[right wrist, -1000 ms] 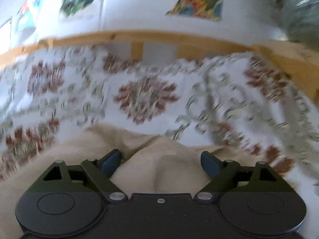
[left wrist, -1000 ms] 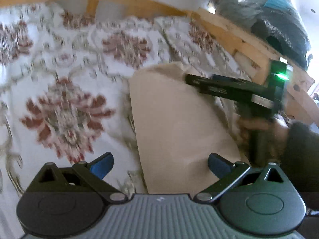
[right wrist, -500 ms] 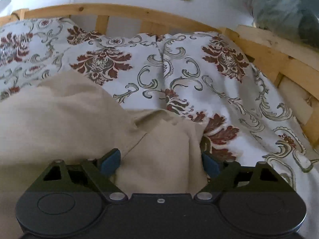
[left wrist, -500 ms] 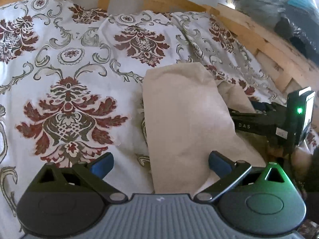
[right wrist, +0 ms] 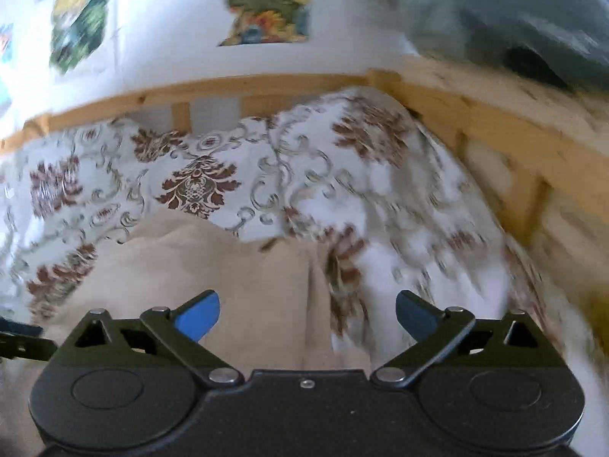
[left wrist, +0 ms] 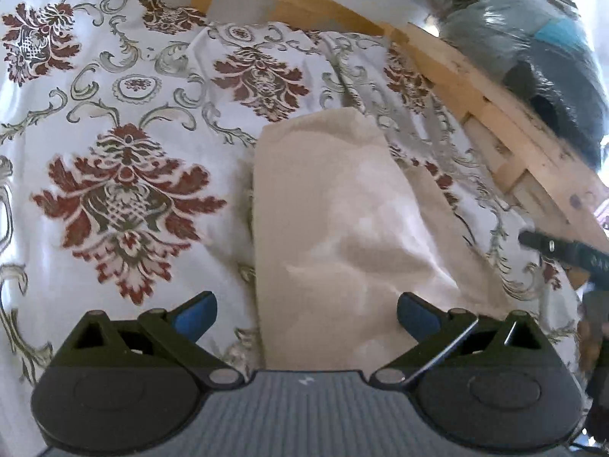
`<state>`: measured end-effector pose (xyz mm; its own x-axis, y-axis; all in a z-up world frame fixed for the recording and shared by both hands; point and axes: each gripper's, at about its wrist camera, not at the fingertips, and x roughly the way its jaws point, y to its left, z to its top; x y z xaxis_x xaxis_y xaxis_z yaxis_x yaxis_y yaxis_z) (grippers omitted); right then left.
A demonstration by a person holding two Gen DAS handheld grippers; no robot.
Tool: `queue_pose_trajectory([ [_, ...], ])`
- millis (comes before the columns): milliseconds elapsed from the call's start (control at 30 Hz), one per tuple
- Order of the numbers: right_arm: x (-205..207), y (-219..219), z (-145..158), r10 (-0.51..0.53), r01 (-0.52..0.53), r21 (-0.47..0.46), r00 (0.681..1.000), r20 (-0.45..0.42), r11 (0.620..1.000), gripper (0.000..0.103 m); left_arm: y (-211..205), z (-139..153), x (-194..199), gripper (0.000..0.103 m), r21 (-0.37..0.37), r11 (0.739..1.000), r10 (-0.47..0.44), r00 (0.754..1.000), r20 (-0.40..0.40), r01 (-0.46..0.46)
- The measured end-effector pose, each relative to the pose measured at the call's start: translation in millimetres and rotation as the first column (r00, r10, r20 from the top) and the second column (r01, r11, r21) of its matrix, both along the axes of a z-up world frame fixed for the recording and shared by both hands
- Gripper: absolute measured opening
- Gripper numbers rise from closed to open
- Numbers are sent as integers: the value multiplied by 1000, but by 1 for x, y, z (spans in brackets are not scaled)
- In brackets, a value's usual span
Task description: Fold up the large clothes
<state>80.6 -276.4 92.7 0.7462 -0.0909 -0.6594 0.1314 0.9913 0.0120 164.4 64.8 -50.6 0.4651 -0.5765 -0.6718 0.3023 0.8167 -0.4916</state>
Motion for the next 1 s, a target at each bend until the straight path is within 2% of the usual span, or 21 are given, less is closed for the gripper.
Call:
queue_pose_trajectory([
  [100, -21, -11, -14, -82, 96, 182, 993, -81, 979, 101, -2, 0, -10, 102, -10, 1000, -8, 1000, -15, 8],
  [200, -28, -9, -35, -128, 155, 232, 984, -127, 960, 100, -3, -5, -14, 102, 0, 1000, -16, 999, -36, 16],
  [300, -21, -1, -55, -168, 190, 174, 977, -134, 966, 95, -3, -8, -13, 103, 22, 1000, -11, 999, -42, 12],
  [400, -14, 8, -70, -151, 165, 76, 976, -155, 983, 88, -5, -12, -11, 103, 38, 999, -3, 999, -49, 5],
  [500, -13, 15, -72, -114, 115, -1, 989, -99, 993, 83, -10, -13, -9, 103, 56, 998, 2, 999, -40, 0],
  [633, -10, 9, -70, -93, 94, 21, 995, -29, 995, 85, -10, -14, -8, 103, 61, 998, 1, 999, -36, 1],
  [767, 3, 1, -67, -79, 78, 59, 997, 17, 995, 93, -12, -13, -8, 103, 57, 998, 4, 999, -42, -1],
  [933, 11, 1, -64, -71, 70, 45, 997, 40, 997, 96, -12, -15, -7, 103, 61, 998, 0, 999, -36, 2],
  [1000, 11, 6, -65, -58, 57, 8, 998, 37, 998, 96, -12, -15, -6, 103, 65, 998, -1, 999, -33, 4],
])
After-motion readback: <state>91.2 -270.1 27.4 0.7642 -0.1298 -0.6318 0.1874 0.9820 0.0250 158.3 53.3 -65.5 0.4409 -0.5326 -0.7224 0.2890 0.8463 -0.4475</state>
